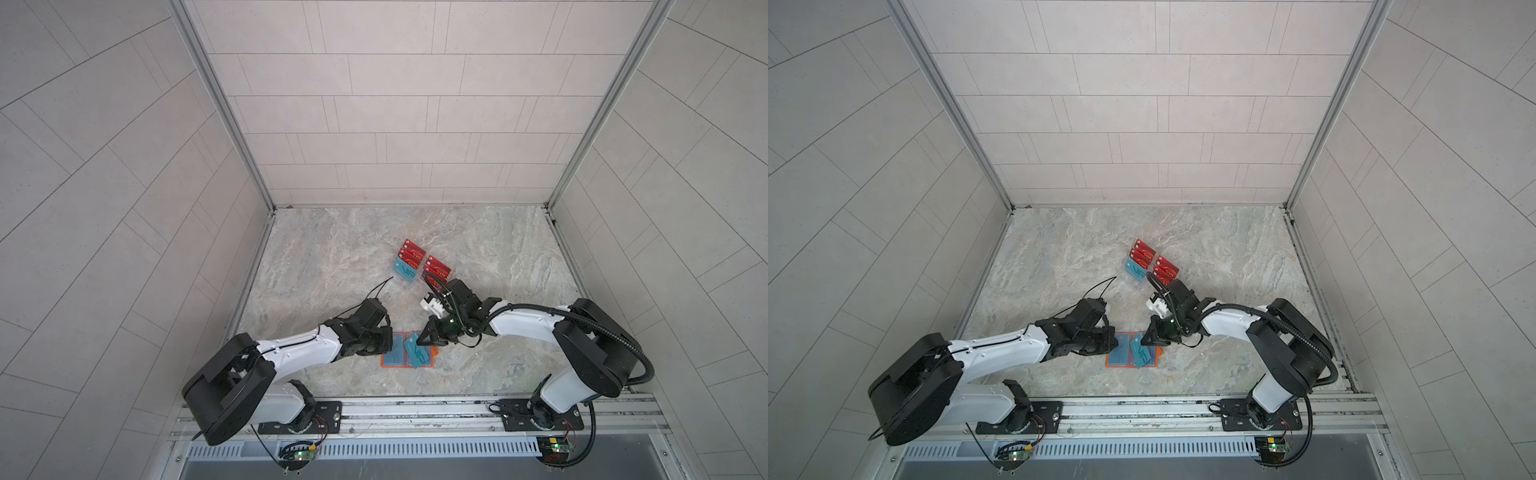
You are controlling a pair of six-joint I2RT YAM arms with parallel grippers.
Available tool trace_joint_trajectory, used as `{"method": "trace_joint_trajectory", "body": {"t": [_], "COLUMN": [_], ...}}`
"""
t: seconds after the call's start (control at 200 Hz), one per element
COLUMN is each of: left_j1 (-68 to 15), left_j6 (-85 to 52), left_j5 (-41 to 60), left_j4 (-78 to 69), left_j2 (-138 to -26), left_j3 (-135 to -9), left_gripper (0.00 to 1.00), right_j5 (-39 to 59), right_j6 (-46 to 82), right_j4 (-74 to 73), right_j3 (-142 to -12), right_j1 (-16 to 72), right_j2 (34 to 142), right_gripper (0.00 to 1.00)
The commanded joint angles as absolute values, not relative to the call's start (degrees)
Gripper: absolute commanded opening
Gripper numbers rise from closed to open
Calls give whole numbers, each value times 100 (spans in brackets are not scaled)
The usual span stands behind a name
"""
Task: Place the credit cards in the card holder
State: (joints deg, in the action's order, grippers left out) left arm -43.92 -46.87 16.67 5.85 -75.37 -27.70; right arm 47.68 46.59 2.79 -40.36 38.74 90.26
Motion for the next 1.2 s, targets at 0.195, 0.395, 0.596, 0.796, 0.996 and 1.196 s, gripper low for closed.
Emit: {"method": "trace_joint_trajectory", "body": {"t": [0.195,0.395,0.596,0.796,0.996,1.196], "left_j1": [-4427,-4430,-4427,-4423,-4430,-4429], "left_j6": [-4685,-4685,-4676,-4658,-4654,-4652], "left_j5": [1590,1573,1554,1533,1529,1532], "left_j4": [861,879,914,967,994,1017], "left_j2": [-7552,-7531,-7526,-7527,-7518,-7506], "left_j3": [-2809,-2815,-2834,-2872,-2882,-2863], "left_gripper": [2,2,2,3,3,2], "right_j5": [4878,4888,4835,4790,4808,4778], "right_j6": [4746,4722,4702,4711,4737,4885], "right_j4": [144,138,150,273,185,-17], "right_j3": [-4144,-4124,-4087,-4162,-4184,-4157], "right_j1": [3885,3888,3885,3885,3885,3890], "right_j2": [8942,9094,9174,9261,9395,9441], "right_gripper": [0,0,0,0,0,0]}}
